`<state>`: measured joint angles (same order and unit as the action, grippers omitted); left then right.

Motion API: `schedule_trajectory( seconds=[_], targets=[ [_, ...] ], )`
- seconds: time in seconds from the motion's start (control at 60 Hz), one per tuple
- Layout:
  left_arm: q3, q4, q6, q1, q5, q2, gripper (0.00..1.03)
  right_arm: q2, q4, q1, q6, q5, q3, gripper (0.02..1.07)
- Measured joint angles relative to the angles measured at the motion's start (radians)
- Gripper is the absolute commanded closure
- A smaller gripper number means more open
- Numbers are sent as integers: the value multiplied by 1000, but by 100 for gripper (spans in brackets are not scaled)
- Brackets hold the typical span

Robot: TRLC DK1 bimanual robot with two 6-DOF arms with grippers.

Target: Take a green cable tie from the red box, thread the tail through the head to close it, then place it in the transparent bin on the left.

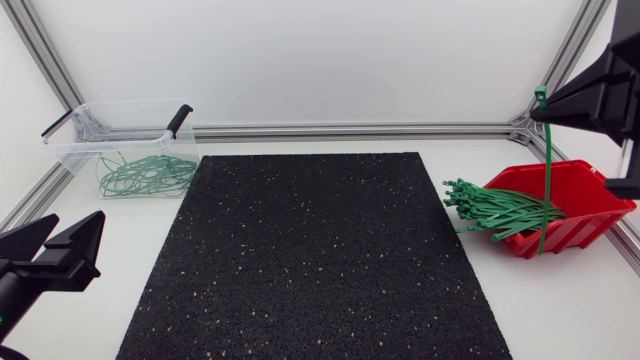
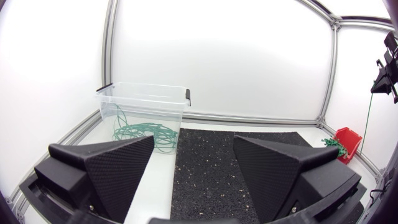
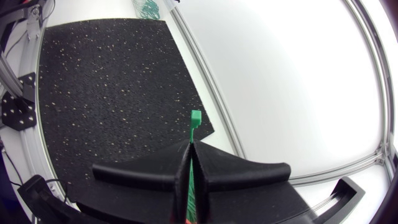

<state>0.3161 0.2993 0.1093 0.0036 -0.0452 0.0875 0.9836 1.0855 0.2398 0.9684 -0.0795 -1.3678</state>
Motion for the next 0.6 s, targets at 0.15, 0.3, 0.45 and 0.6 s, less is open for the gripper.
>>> schedule_trajectory(
  seconds=[0.15, 0.3, 0.45, 0.6],
  targets=[
    [75, 45, 23, 0, -30, 80, 14, 37, 113, 29, -61, -60, -24, 101],
    [170, 104, 22, 0, -34, 201, 12, 108, 190, 71, -139, -92, -24, 101],
    [288, 174, -14, 0, -34, 303, 13, 184, 215, 85, -203, -171, -24, 101],
    [365, 217, -170, 0, -37, 403, 14, 248, 241, 130, -279, -252, -33, 101]
  ],
)
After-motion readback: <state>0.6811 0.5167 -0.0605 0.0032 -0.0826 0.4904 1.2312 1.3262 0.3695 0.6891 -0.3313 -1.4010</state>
